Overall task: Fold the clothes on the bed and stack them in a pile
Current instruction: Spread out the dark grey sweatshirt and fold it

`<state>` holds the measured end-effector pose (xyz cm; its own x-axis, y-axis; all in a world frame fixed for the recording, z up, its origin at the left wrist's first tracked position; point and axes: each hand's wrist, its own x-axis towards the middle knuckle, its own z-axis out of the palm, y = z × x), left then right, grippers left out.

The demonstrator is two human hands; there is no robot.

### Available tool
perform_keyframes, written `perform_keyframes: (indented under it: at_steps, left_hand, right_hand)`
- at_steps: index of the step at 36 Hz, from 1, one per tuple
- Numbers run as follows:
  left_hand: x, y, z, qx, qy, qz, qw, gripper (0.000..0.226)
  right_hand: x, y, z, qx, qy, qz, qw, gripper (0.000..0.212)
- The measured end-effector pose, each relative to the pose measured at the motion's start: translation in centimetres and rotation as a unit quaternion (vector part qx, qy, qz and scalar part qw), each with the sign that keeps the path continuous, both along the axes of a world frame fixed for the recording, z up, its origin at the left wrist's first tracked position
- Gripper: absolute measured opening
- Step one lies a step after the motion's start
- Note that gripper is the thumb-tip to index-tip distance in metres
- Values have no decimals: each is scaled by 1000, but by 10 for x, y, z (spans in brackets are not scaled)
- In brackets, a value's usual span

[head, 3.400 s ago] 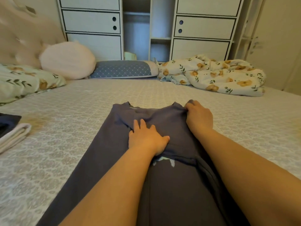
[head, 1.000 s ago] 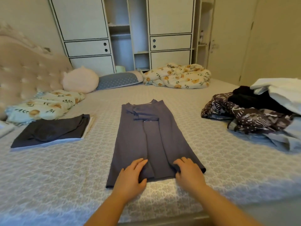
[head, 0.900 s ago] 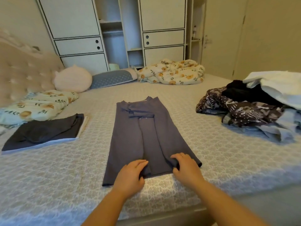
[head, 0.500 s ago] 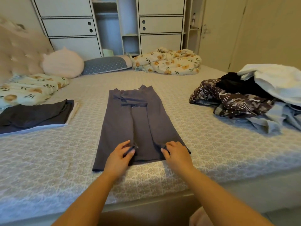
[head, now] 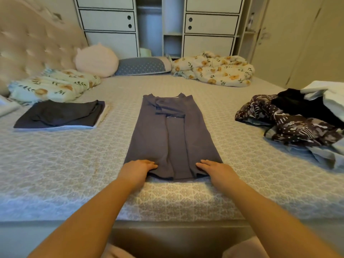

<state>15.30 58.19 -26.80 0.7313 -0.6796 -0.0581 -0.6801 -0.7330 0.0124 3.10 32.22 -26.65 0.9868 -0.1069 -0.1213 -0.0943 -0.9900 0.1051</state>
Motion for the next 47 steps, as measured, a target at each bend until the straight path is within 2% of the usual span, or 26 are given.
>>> perform_keyframes:
  at_steps: [6, 10, 12, 14, 18, 21, 24, 26, 29, 31, 33, 36, 40, 43, 45, 47]
  left_hand:
    - [5, 2, 21, 27, 11, 33, 999, 55]
    - [3, 2, 49, -15, 42, 18, 999, 47]
    - [-1, 2, 64, -7, 66, 20, 998, 42]
    - [-7, 1, 76, 50, 111, 14, 992, 36]
    - [-23, -2, 102, 172, 182, -28, 968, 31]
    - [-26, 2, 118, 204, 282, -48, 936, 28]
    - [-14, 8, 125, 160, 411, -24, 897, 23]
    - [-1, 7, 126, 146, 375, -12, 916, 23]
    - [21, -3, 119, 162, 199, 6, 966, 29]
    - [33, -10, 105, 146, 94, 22, 985, 27]
    - [42, -15, 88, 115, 4, 43, 992, 24]
    - [53, -13, 60, 56, -91, 68, 992, 33]
    - [58, 6, 32, -27, -43, 170, 984, 59]
    - [60, 26, 23, -100, 23, 265, 959, 59]
    - [62, 33, 22, -129, 104, 295, 941, 49]
    - [62, 36, 21, -144, 164, 288, 933, 40]
  right_hand:
    - [-1, -7, 16, 75, -54, -34, 995, 56]
    - [1, -9, 43, 140, -61, -90, 984, 50]
    - [2, -7, 61, 137, 0, -96, 986, 38]
    - [0, -4, 74, 133, 64, -89, 985, 28]
    - [-11, 3, 97, 115, 198, -58, 972, 23]
    - [-18, 8, 116, 86, 301, -31, 949, 25]
    - [-15, -2, 127, 217, 357, -71, 906, 20]
    - [-6, -11, 127, 272, 317, -91, 904, 21]
    - [19, -24, 112, 216, 185, -90, 954, 24]
    - [35, -34, 93, 218, 77, -119, 966, 19]
    - [45, -41, 70, 252, -41, -163, 953, 18]
    - [47, -43, 39, 345, -172, -233, 893, 38]
    - [37, -47, 15, 431, -230, -290, 823, 62]
    - [27, -56, 7, 470, -234, -322, 788, 54]
    - [24, -61, 6, 471, -196, -333, 793, 34]
    - [24, -64, 7, 445, -148, -328, 820, 21]
